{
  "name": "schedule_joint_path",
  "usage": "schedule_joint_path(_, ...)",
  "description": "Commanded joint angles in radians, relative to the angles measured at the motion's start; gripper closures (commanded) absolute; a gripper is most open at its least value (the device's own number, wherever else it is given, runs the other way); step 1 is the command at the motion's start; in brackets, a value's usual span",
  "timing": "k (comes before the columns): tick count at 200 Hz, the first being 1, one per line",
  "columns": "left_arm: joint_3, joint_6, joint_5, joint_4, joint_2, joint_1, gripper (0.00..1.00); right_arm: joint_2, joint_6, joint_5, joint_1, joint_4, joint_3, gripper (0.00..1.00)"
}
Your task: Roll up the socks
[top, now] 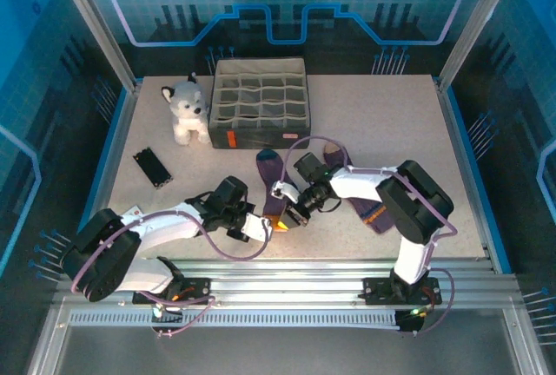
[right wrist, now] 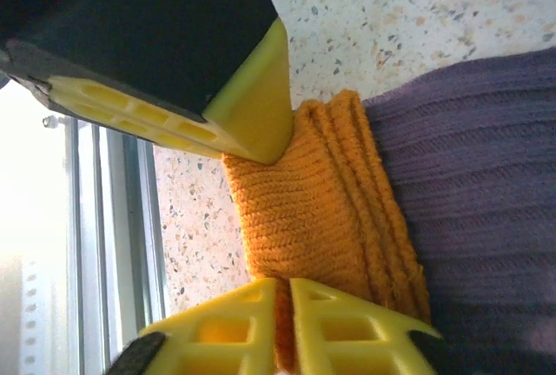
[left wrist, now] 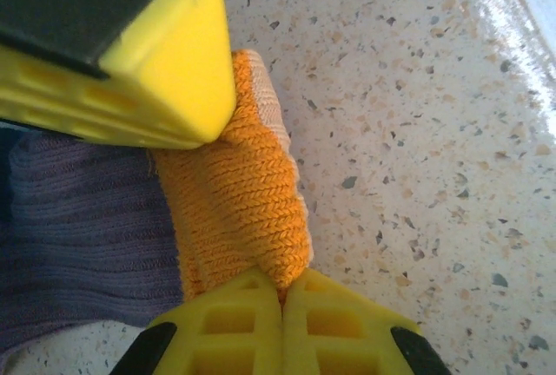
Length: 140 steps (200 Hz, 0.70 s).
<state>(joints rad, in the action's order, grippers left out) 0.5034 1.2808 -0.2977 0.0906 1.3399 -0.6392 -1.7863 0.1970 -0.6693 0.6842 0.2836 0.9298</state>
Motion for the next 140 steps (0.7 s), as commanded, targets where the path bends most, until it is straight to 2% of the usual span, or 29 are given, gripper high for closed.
schedule_joint_path(1, 0.037, -0.02, -0.064, 0.121, 0.024, -0.004, 1.0, 0.107, -0.033, 0.047, -0.016, -0.136, -0.082, 0.78)
schedule_joint_path(29, 0.071, -0.032, -0.085, 0.196, 0.046, 0.018, 1.0, 0.2, -0.06, 0.068, -0.016, -0.313, -0.202, 0.62)
schedule_joint_path(56, 0.15, -0.029, -0.145, 0.317, 0.095, 0.062, 1.0, 0.274, -0.064, 0.12, -0.009, -0.476, -0.311, 0.56)
schedule_joint_path(81, 0.242, -0.035, -0.189, 0.426, 0.143, 0.101, 1.0, 0.344, 0.009, 0.26, 0.049, -0.58, -0.4, 0.53)
schedule_joint_path(120, 0.368, -0.021, -0.235, 0.562, 0.227, 0.14, 1.0, 0.395, 0.158, 0.522, 0.186, -0.63, -0.46, 0.51)
schedule_joint_path(140, 0.401, -0.018, -0.238, 0.589, 0.256, 0.141, 1.0, 0.403, 0.206, 0.602, 0.232, -0.654, -0.475, 0.49)
